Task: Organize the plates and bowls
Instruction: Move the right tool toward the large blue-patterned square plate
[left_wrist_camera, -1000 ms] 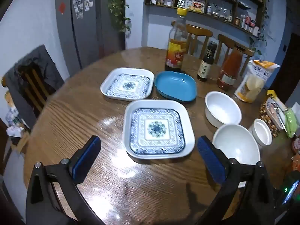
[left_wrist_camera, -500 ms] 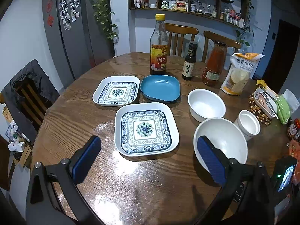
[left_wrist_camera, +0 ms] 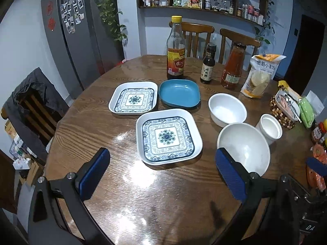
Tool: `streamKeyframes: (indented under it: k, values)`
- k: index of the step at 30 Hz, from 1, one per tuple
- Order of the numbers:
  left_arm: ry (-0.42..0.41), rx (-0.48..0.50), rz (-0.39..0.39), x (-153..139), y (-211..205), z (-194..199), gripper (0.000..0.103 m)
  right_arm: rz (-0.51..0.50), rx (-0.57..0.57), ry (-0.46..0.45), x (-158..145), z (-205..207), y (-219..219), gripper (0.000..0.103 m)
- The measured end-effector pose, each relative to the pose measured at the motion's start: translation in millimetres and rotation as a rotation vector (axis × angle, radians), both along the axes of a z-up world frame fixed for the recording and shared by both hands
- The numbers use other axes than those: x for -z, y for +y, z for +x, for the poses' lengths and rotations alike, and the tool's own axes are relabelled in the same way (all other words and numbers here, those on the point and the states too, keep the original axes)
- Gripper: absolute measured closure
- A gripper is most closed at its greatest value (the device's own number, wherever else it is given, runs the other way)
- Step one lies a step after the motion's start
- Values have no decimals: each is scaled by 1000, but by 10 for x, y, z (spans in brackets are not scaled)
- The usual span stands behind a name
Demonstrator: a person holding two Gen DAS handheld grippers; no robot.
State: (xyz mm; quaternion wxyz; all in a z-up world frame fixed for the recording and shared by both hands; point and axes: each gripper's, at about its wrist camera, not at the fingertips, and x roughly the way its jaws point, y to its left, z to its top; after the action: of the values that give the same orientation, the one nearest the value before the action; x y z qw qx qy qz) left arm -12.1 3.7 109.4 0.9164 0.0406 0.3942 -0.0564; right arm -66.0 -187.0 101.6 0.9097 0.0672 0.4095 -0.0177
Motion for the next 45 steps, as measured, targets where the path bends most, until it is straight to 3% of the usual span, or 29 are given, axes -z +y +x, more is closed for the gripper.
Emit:
streamKeyframes:
  k: [26,35,39,45]
  values:
    - [64,26,22,108,345,143,0,-67,8,39,7,180,398,0]
    - [113,54,-76,194,496,245,0,-77,-15,51,38,262,480,0]
    - [164,33,-165,271,679,335,0,-27,-58,50,66,338,545,0]
    - [171,-27,-136,369,851,433,0,40,-168,63,138,573,761,0]
